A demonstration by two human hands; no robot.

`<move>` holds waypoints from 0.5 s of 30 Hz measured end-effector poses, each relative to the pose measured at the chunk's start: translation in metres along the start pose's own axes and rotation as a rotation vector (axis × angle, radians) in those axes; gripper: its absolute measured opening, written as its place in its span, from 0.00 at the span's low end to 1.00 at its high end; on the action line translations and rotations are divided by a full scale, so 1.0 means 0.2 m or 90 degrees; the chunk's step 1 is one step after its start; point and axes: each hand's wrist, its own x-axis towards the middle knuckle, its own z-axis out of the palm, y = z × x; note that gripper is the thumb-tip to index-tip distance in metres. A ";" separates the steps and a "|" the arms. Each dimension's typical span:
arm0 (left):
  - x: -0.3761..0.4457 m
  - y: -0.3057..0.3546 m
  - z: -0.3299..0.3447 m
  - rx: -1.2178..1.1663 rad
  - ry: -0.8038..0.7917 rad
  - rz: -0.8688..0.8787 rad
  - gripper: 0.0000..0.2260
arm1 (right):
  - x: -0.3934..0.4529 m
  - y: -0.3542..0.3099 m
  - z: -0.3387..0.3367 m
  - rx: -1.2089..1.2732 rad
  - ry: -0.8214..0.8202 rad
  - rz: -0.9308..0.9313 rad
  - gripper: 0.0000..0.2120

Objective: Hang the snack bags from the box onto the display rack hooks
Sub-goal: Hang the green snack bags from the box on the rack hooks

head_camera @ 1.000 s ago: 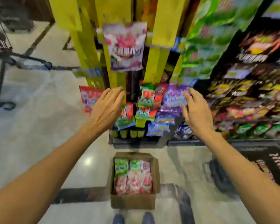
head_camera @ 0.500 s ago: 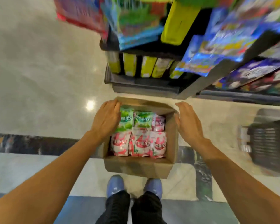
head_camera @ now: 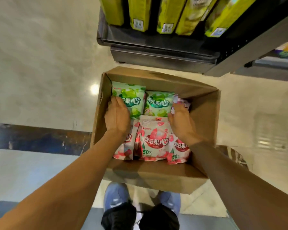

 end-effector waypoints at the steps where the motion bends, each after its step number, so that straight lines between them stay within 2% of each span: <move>1: 0.00 0.02 0.02 -0.012 0.012 -0.022 0.16 | 0.02 -0.01 0.02 0.007 -0.004 0.015 0.21; 6: -0.03 0.11 0.05 -0.113 0.010 -0.097 0.28 | 0.06 -0.10 0.08 0.129 0.034 0.118 0.21; 9: -0.02 0.14 0.05 -0.235 0.024 -0.185 0.28 | 0.10 -0.12 0.08 0.255 0.041 0.238 0.19; 12: 0.00 0.14 0.05 -0.275 0.027 -0.222 0.25 | 0.13 -0.12 0.09 0.334 0.026 0.267 0.13; 15: 0.05 0.12 0.05 -0.313 0.005 -0.275 0.23 | 0.13 -0.12 0.07 0.390 0.033 0.286 0.21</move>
